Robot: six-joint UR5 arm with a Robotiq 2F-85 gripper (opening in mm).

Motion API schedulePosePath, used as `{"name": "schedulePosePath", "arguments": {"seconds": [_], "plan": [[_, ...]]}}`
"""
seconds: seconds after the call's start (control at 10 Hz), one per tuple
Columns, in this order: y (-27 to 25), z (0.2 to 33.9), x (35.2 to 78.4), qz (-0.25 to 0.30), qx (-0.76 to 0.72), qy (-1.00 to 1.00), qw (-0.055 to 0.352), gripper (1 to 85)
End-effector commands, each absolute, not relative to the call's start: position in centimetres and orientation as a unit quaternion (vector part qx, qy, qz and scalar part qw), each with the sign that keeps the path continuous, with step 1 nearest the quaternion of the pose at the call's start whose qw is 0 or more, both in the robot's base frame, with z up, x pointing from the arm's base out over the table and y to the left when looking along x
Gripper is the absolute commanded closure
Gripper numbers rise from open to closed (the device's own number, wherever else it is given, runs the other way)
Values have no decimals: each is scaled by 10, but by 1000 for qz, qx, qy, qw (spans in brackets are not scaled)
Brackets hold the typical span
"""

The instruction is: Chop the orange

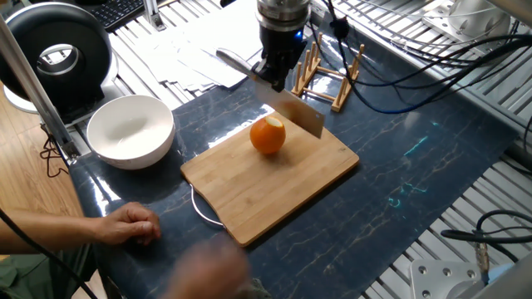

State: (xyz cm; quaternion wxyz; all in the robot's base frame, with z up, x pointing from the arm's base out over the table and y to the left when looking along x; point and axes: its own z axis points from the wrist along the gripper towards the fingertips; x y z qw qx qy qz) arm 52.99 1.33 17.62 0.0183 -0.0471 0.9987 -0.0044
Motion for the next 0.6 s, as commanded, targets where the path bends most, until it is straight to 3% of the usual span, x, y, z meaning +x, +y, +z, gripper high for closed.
{"name": "schedulePosePath", "arguments": {"seconds": [0.0,0.5], "plan": [[13,176,525,26,-39,999,12,843],[10,173,529,22,-35,999,15,843]]}}
